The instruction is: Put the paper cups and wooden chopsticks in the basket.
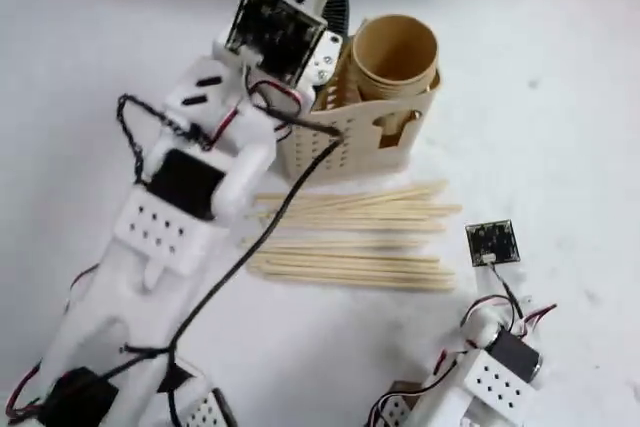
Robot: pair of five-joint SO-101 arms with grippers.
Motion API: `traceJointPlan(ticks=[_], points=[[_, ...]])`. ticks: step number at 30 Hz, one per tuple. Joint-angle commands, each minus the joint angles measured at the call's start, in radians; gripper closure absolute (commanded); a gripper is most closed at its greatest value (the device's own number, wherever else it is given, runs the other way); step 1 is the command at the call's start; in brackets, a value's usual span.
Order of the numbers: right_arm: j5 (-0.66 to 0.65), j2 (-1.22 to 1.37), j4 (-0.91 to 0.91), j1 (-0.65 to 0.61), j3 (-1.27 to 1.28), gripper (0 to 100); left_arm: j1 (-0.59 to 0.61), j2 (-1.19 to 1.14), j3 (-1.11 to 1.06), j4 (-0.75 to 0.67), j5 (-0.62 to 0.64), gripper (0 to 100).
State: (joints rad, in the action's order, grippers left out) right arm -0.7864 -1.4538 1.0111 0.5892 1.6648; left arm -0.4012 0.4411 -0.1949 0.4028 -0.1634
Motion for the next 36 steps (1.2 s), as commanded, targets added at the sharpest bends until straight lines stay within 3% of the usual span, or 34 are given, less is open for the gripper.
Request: traceJointPlan(ticks=[1, 5, 10, 18, 23, 28, 32, 36], points=[[-0.012, -0.005, -0.016, 0.019, -0.003, 97.4, -0.010, -0.042, 0.066, -0.028, 0.020, 98], [-0.012, -0.005, -0.016, 0.019, -0.003, 97.4, -0.005, -0.053, 0.069, -0.026, 0.020, 97], [-0.012, -0.005, -0.016, 0.019, -0.003, 97.4, -0.005, -0.053, 0.071, 0.021, 0.021, 88], [-0.012, -0.005, -0.016, 0.019, -0.003, 97.4, 0.051, -0.036, 0.071, 0.078, 0.021, 88], [-0.012, -0.005, -0.016, 0.019, -0.003, 97.4, 0.113, 0.087, 0.061, 0.213, 0.020, 88], [-0.012, -0.005, -0.016, 0.019, -0.003, 97.4, 0.213, 0.223, 0.057, 0.502, 0.014, 88], [-0.012, -0.005, -0.016, 0.019, -0.003, 97.4, 0.317, 0.249, -0.066, 0.654, 0.012, 87], [-0.012, -0.005, -0.016, 0.019, -0.003, 97.4, 0.414, 0.217, -0.354, 0.554, 0.011, 87]])
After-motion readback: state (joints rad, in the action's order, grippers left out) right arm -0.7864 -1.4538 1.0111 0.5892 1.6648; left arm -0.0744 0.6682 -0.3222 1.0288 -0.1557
